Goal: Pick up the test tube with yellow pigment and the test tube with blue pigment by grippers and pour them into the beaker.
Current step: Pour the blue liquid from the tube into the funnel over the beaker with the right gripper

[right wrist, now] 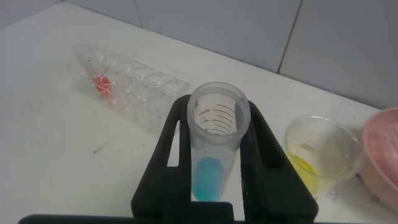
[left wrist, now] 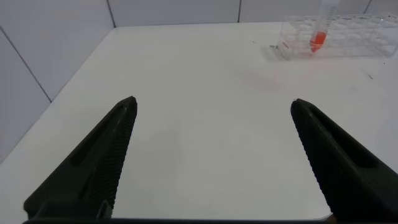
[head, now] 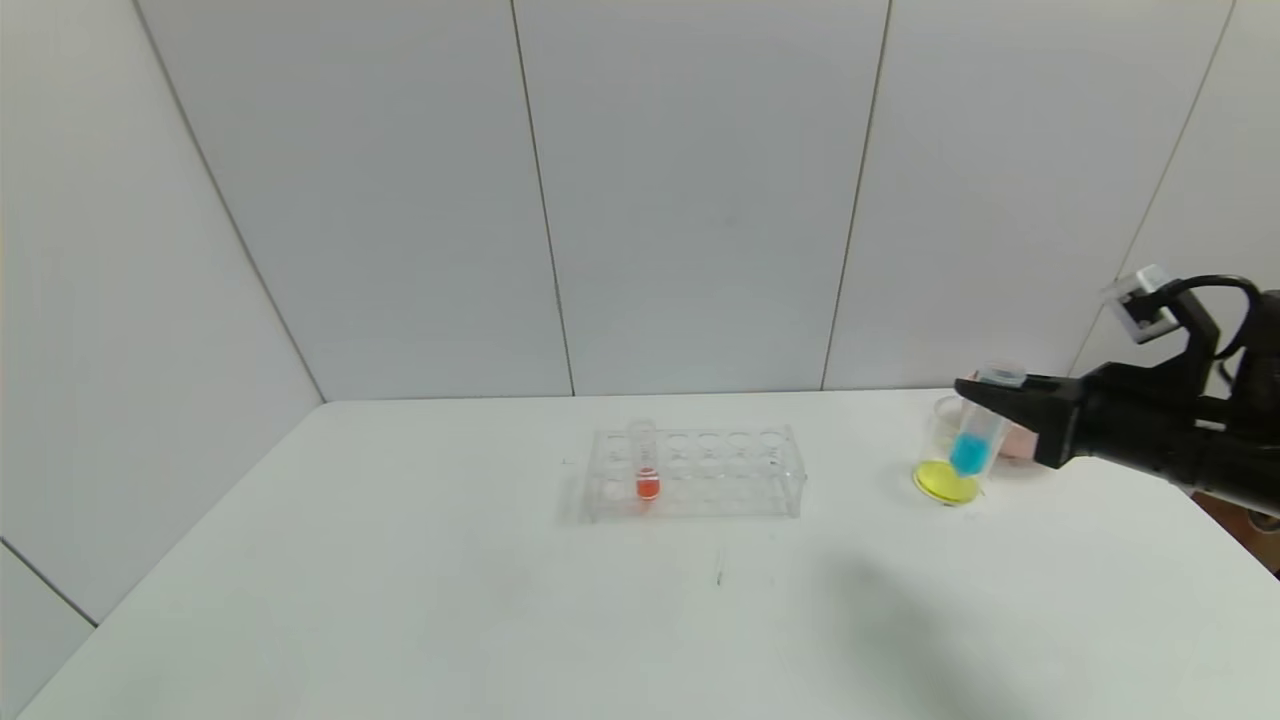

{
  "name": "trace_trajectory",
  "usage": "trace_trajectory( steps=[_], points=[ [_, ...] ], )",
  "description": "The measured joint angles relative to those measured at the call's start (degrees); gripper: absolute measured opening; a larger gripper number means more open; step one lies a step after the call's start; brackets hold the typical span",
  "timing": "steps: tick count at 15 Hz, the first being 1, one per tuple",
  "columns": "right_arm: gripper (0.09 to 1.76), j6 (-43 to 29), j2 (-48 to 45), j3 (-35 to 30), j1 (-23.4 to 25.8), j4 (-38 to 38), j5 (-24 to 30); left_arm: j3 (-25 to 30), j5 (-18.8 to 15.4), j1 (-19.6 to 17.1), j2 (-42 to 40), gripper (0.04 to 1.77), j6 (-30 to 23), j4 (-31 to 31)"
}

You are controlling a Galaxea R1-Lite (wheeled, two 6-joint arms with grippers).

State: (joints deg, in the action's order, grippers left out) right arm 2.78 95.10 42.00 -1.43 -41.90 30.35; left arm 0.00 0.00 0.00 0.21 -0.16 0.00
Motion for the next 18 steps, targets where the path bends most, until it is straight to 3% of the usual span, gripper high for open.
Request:
trace_trajectory(
  steps=[3,5,9,13,18],
  points=[
    [0.51,6.52,-1.48,0.67,11.34,4.07,12.58,0.00,0.00,0.05,0.00,1.76,0.00,0.00],
    [0.51,11.45,-1.44,3.54,17.99,11.41,18.88,0.00,0.00,0.02,0.00,1.76,0.00,0.00],
    [0.51,24.42,2.50,15.14,26.28,26.77,23.97,0.00,0.00,0.05,0.00,1.76,0.00,0.00],
    [0.51,30.77,8.92,27.32,27.99,37.12,24.22,0.00,0.00,0.00,0.00,1.76,0.00,0.00],
    [0.51,33.67,17.12,43.12,23.31,45.86,21.35,0.00,0.00,0.00,0.00,1.76,0.00,0.00]
  ],
)
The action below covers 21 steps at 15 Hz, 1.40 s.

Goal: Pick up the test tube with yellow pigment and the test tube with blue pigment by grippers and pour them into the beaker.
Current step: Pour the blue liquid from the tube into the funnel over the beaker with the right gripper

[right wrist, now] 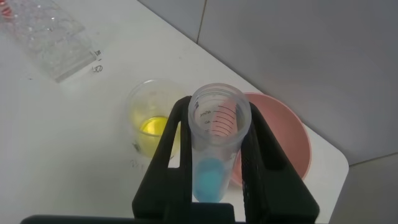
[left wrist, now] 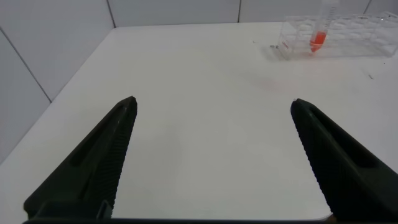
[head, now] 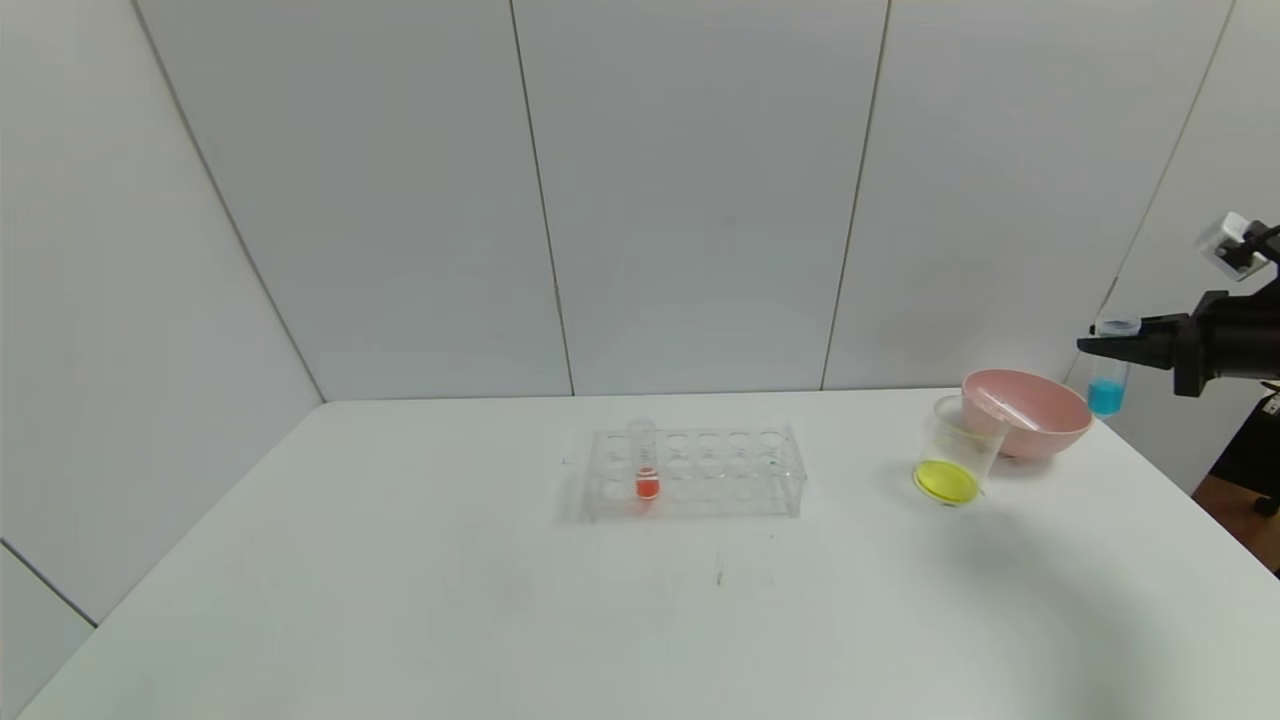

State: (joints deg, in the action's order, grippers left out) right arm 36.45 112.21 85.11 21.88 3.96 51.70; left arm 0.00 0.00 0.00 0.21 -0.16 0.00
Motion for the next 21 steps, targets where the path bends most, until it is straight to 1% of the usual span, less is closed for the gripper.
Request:
trace_trajectory(
  steps=[1,3,5,7,8,10,11,18,21],
  points=[
    [0.51,1.69,1.76,3.47,-1.05,2.99,-1.80,0.00,0.00,0.00,0.00,1.76,0.00,0.00],
    [0.51,6.06,4.96,10.09,-2.38,9.94,-3.62,0.00,0.00,0.00,0.00,1.76,0.00,0.00],
    [0.51,10.41,8.12,17.25,-3.15,18.26,-5.14,0.00,0.00,0.02,0.00,1.76,0.00,0.00],
    [0.51,13.49,10.67,23.60,-3.50,24.75,-7.03,0.00,0.00,0.02,0.00,1.76,0.00,0.00],
    [0.51,15.85,11.96,26.38,-3.56,27.73,-9.17,0.00,0.00,0.05,0.00,1.76,0.00,0.00],
    [0.51,19.03,13.53,28.50,-4.02,28.99,-12.78,0.00,0.00,0.02,0.00,1.76,0.00,0.00],
    [0.51,19.52,14.02,28.92,-4.47,29.15,-13.80,0.00,0.00,0.02,0.00,1.76,0.02,0.00],
    [0.51,20.29,14.17,29.49,-9.01,29.72,-21.27,0.00,0.00,0.00,0.00,1.76,0.00,0.00],
    [0.51,20.75,13.14,29.49,-10.75,32.74,-25.37,0.00,0.00,0.05,0.00,1.76,0.00,0.00]
  ],
)
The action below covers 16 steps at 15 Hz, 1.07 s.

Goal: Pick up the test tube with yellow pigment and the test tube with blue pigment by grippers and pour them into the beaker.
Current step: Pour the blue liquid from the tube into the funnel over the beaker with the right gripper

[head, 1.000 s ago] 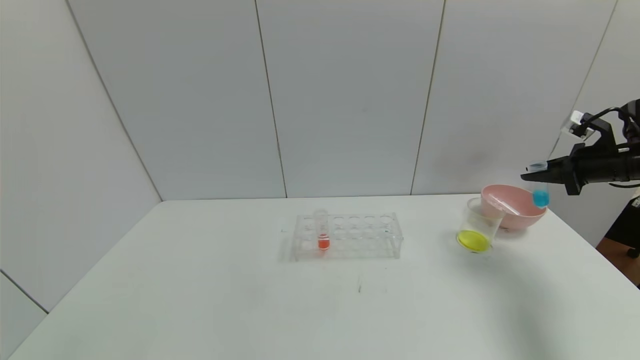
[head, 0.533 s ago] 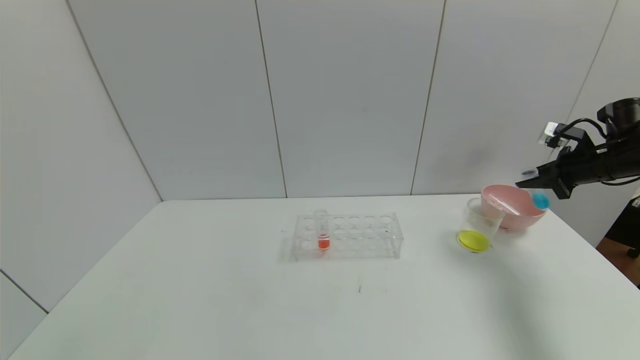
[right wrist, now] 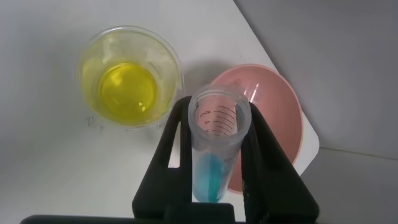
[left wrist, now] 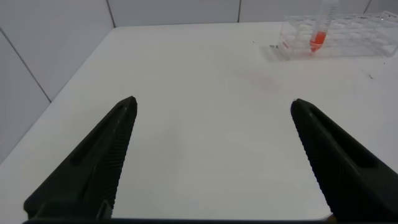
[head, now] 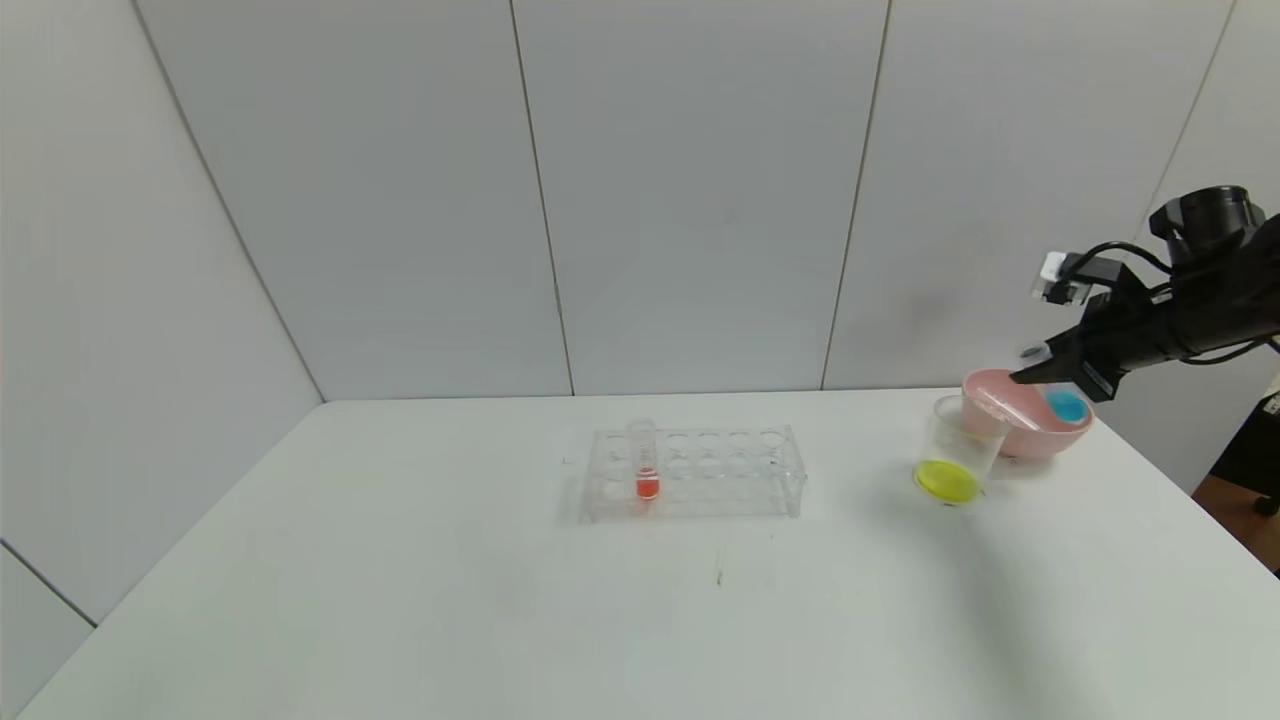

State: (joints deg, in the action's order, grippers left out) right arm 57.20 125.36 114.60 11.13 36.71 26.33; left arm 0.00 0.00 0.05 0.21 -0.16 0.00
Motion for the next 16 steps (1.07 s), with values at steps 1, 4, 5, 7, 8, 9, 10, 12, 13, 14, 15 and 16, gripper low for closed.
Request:
trace_trajectory(
  steps=[1,4,5,7,8,9,10,12,13,14,15,16],
  points=[
    [0.51,0.28,-0.44,0.00,-0.57,0.90,-1.51,0.00,0.00,-0.02,0.00,1.76,0.00,0.00],
    [0.51,0.46,-1.32,0.00,-2.32,2.27,-6.74,0.00,0.00,-0.02,0.00,1.76,0.00,0.00],
    [0.51,0.46,-1.60,0.00,-2.93,3.19,-8.59,0.00,0.00,-0.02,0.00,1.76,0.00,0.00],
    [0.51,0.44,-2.17,0.00,-4.19,4.73,-12.63,0.00,0.00,0.00,0.00,1.76,0.00,0.00],
    [0.51,0.41,-2.36,0.00,-4.83,5.34,-14.32,0.00,0.00,0.00,0.00,1.76,0.00,0.00],
    [0.51,0.39,-2.51,0.00,-5.35,5.83,-15.75,0.00,0.00,-0.02,0.00,1.76,0.00,0.00],
    [0.51,0.30,-2.65,0.00,-5.96,6.13,-17.14,0.00,0.00,-0.02,0.00,1.76,0.00,0.00],
    [0.51,0.26,-2.76,0.00,-6.86,6.42,-19.42,0.00,0.00,-0.05,0.00,1.76,0.00,0.00],
    [0.51,0.26,-2.78,0.00,-7.41,6.84,-20.87,0.00,0.00,-0.05,0.00,1.76,0.00,0.00],
    [0.51,0.26,-2.80,0.00,-7.83,7.06,-21.96,0.00,0.00,-0.05,0.00,1.76,0.00,0.00],
    [0.51,0.26,-2.86,0.00,-8.24,7.30,-23.33,0.00,0.00,-0.05,0.00,1.76,0.00,0.00],
    [0.51,0.26,-2.86,0.00,-8.63,7.55,-24.48,0.00,0.00,-0.02,0.00,1.76,0.00,0.00]
  ],
)
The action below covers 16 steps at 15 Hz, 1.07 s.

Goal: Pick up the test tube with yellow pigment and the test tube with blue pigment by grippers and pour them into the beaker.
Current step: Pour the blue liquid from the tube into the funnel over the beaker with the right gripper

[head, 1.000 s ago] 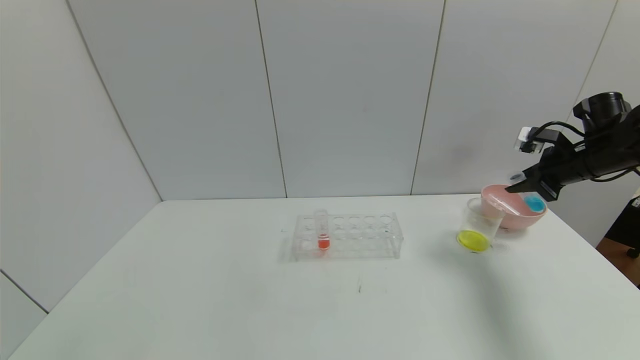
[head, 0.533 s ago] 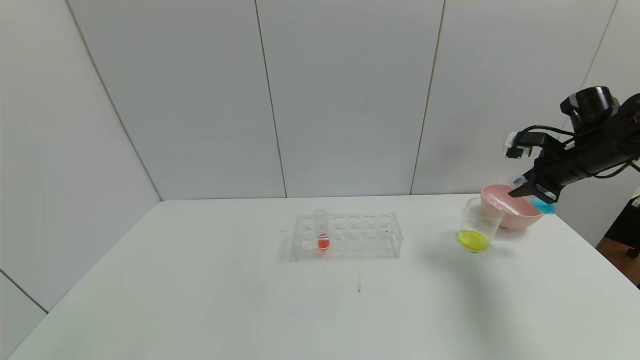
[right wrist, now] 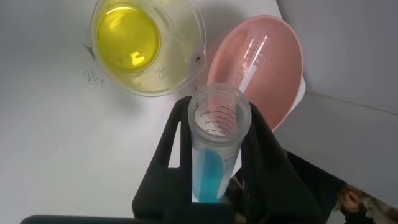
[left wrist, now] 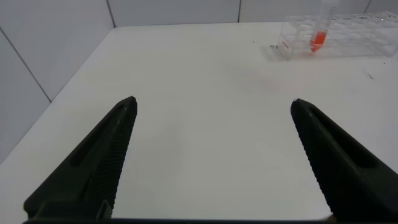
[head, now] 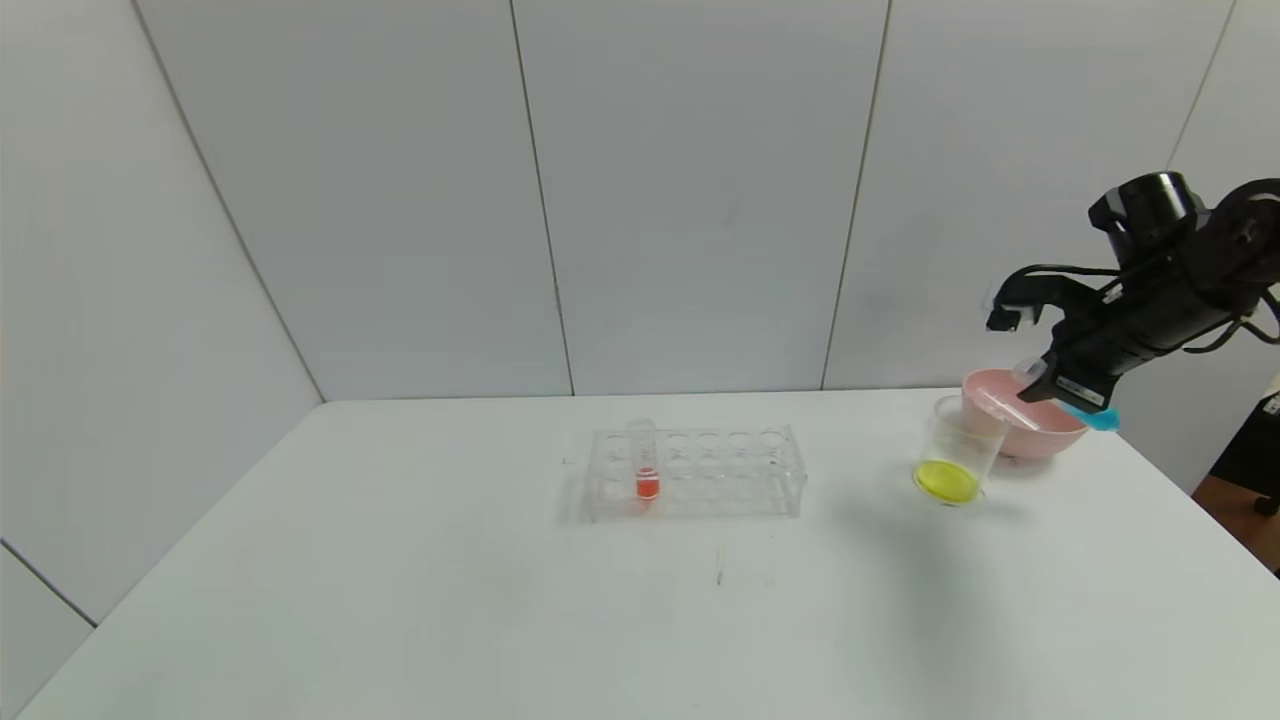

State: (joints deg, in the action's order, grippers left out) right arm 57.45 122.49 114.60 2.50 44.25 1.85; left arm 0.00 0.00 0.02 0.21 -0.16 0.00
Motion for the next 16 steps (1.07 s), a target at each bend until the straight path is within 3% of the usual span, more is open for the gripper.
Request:
trace_trajectory(
  steps=[16],
  points=[
    [0.51,0.02,0.77,0.00,-4.47,0.17,-11.81,0.00,0.00,-0.02,0.00,1.76,0.00,0.00]
  ],
)
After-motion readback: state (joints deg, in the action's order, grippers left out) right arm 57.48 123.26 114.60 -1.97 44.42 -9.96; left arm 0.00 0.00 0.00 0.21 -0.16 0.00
